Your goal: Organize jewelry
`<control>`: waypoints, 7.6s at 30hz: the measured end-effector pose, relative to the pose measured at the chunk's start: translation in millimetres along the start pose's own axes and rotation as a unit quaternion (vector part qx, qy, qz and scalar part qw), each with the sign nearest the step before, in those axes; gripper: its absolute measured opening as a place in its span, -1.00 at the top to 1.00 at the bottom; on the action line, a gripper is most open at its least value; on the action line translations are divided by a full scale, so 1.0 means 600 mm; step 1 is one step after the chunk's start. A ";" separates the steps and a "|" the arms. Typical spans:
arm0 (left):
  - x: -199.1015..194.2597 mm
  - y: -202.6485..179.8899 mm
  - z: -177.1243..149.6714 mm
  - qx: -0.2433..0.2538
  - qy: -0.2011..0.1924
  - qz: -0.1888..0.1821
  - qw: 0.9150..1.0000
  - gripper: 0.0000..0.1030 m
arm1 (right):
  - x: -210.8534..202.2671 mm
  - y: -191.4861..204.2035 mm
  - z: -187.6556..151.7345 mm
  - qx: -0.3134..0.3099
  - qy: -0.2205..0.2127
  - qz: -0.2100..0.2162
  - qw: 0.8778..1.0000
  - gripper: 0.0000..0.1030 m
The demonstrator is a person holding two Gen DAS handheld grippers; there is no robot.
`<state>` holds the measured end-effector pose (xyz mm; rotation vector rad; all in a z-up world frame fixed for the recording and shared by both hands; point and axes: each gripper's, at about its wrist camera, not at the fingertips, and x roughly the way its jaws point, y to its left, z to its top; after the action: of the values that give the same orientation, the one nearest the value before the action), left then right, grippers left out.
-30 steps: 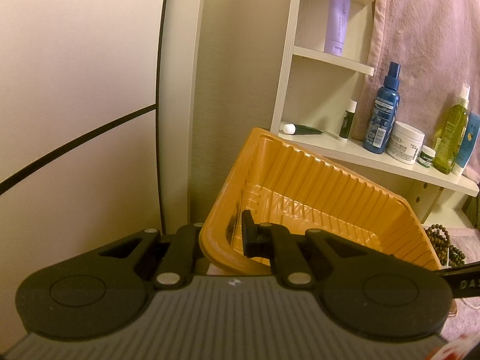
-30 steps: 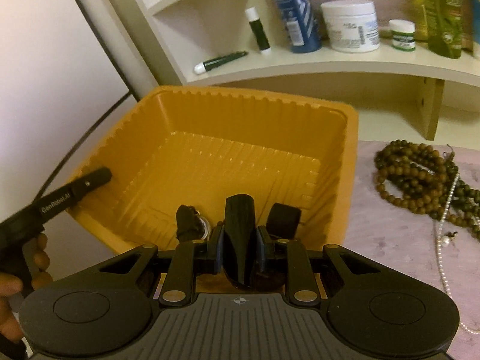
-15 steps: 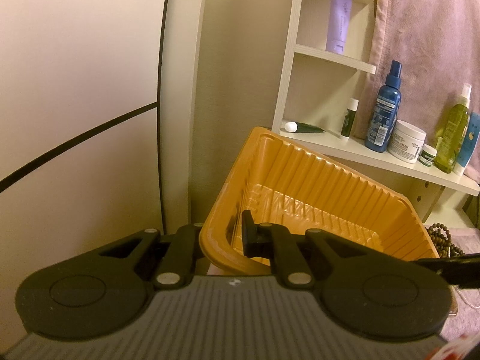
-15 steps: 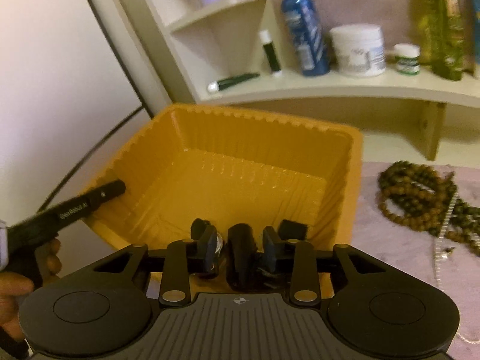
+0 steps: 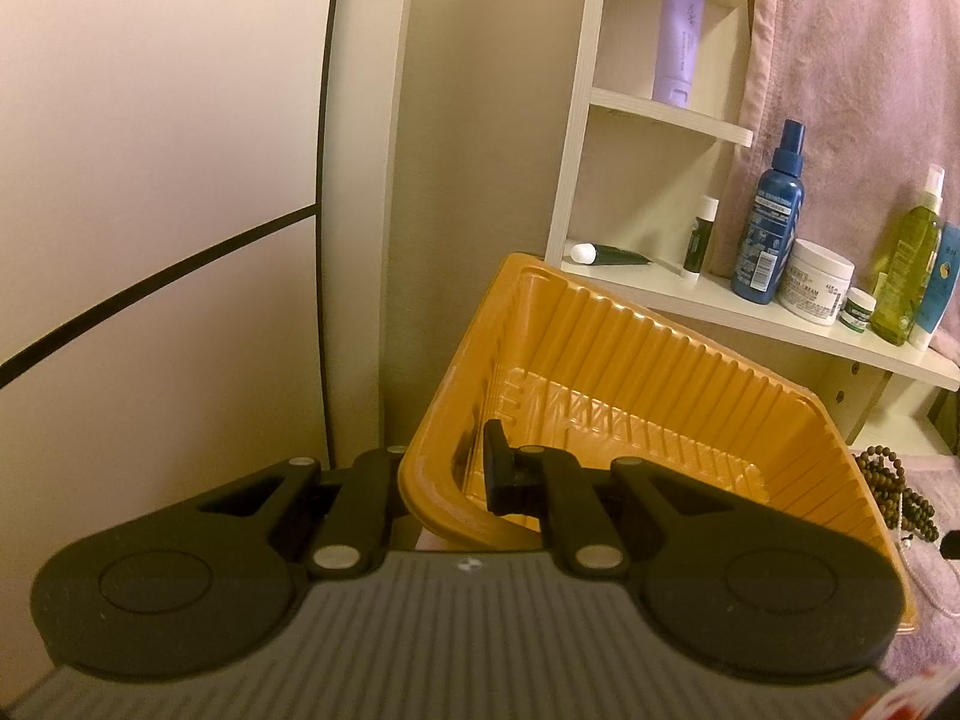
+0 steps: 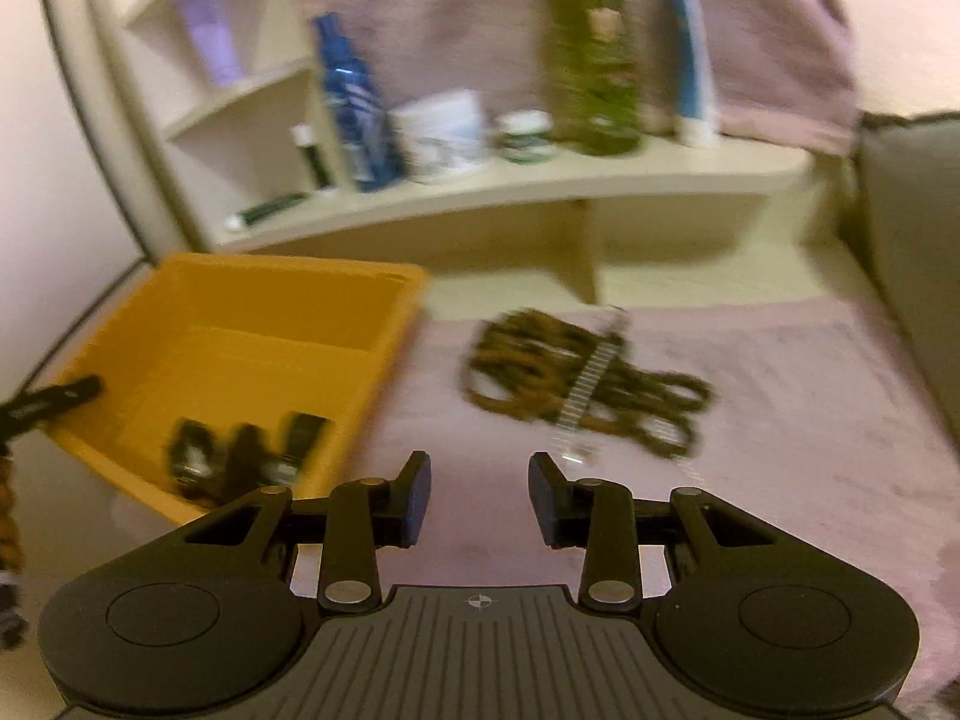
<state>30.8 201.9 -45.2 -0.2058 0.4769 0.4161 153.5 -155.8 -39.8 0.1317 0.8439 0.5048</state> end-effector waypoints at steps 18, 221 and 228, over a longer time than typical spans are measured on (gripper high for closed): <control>0.000 0.000 0.000 0.002 0.001 0.001 1.000 0.80 | 0.070 -0.030 0.001 -0.077 0.001 -0.026 0.997 0.36; -0.002 -0.003 0.002 0.003 0.007 0.004 1.000 0.80 | -0.176 -0.175 0.111 0.070 -0.190 -0.082 0.976 0.96; -0.002 -0.003 0.002 0.003 0.007 0.004 1.000 0.80 | -0.207 -0.160 0.133 0.049 -0.229 -0.077 0.969 0.96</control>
<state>31.2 200.1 -43.1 -0.2009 0.4928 0.4220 179.9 -292.6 68.6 0.2602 0.4207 0.2691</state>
